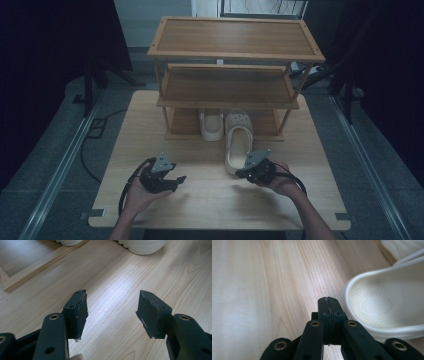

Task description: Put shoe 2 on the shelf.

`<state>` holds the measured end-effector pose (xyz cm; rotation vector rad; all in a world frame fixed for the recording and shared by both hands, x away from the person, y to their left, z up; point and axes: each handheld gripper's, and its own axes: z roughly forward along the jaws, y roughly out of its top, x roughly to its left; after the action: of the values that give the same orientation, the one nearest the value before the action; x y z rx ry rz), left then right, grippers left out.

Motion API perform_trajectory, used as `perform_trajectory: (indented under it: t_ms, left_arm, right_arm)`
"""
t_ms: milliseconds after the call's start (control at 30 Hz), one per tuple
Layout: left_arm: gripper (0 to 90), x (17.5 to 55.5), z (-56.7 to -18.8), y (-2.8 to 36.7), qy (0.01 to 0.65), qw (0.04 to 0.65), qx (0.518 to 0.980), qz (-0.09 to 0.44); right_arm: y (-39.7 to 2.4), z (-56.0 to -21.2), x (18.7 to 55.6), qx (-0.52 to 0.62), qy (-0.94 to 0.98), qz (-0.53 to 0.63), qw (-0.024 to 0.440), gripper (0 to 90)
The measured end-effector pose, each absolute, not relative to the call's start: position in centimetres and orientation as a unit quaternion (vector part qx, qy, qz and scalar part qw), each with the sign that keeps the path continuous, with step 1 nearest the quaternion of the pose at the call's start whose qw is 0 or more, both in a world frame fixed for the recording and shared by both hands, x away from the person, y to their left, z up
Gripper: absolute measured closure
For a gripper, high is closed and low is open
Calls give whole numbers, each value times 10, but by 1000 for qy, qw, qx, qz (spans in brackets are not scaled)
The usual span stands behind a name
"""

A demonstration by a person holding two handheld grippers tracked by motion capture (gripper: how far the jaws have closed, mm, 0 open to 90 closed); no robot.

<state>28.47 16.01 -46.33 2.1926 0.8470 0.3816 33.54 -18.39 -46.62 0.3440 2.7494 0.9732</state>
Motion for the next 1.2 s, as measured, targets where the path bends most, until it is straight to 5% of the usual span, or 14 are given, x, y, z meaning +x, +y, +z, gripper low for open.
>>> perform_trajectory:
  t_ms: [1200]
  left_arm:
    - [413,286,-460,167,335,381,849,149]
  right_arm:
    - [-181,-471,431,216,883,366,201,900]
